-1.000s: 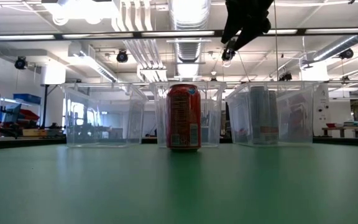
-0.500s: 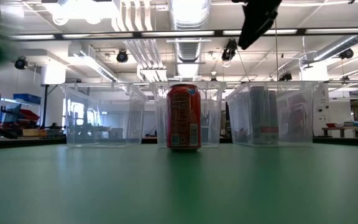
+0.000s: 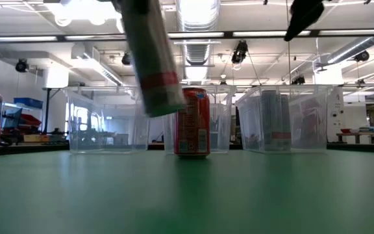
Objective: Sort soda cans
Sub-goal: Put the white soda can into the top right transparent bin
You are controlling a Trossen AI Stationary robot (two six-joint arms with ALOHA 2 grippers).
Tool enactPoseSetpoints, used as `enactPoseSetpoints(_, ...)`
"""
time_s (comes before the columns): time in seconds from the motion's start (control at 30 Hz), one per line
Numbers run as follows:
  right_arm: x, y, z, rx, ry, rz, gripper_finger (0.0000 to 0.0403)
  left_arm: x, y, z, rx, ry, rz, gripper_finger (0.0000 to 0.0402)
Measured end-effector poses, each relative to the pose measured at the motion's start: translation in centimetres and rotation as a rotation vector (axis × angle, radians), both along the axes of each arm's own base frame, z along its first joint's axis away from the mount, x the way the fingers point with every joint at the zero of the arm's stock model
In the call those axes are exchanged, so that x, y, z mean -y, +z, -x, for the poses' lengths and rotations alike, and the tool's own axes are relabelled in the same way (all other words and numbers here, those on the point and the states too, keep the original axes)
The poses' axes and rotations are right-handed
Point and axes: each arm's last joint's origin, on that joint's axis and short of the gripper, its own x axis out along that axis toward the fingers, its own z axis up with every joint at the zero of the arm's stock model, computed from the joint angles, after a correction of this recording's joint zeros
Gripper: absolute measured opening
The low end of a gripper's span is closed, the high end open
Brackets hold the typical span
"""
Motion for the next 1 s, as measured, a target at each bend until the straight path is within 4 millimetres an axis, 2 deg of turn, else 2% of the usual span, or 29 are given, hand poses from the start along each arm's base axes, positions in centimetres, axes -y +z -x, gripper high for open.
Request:
enactPoseSetpoints(0.13, -1.9, -0.9, 0.7, 0.000, -0.001, -0.009, 0.0375, -3.8, 0.1, -0.9, 0.015, 0.032, -0.004, 0.0238)
enactPoseSetpoints(0.23, -2.7, -1.7, 0.8, -0.019, -0.001, -0.009, 0.0375, -4.9, 0.2, -1.3, 0.032, 0.021, 0.016, 0.0238)
enactPoseSetpoints(0.33, -3.1, -2.7, 0.9, -0.040, -0.005, -0.012, 0.0375, -4.8, 0.2, -1.3, 0.034, 0.003, 0.053, 0.0238)
enactPoseSetpoints(0.5, -3.1, -3.9, 0.6, -0.027, 0.002, -0.009, 0.0375, -3.3, -0.5, -3.1, 0.064, -0.048, 0.109, 0.0238)
enactPoseSetpoints(0.6, -3.2, -4.1, 0.4, -0.009, 0.016, -0.008, 0.0375, -2.7, -1.5, -4.2, 0.012, -0.079, 0.105, 0.0238)
enactPoseSetpoints(0.77, -3.2, -4.0, 0.3, -0.006, 0.018, -0.008, 0.0375, -2.7, -1.6, -5.2, -0.101, -0.163, 0.037, 0.0238)
enactPoseSetpoints(1.0, -3.4, -3.9, -0.1, 0.035, 0.039, -0.026, 0.0375, -2.4, -2.1, -6.8, -0.154, -0.209, 0.026, 0.0238)
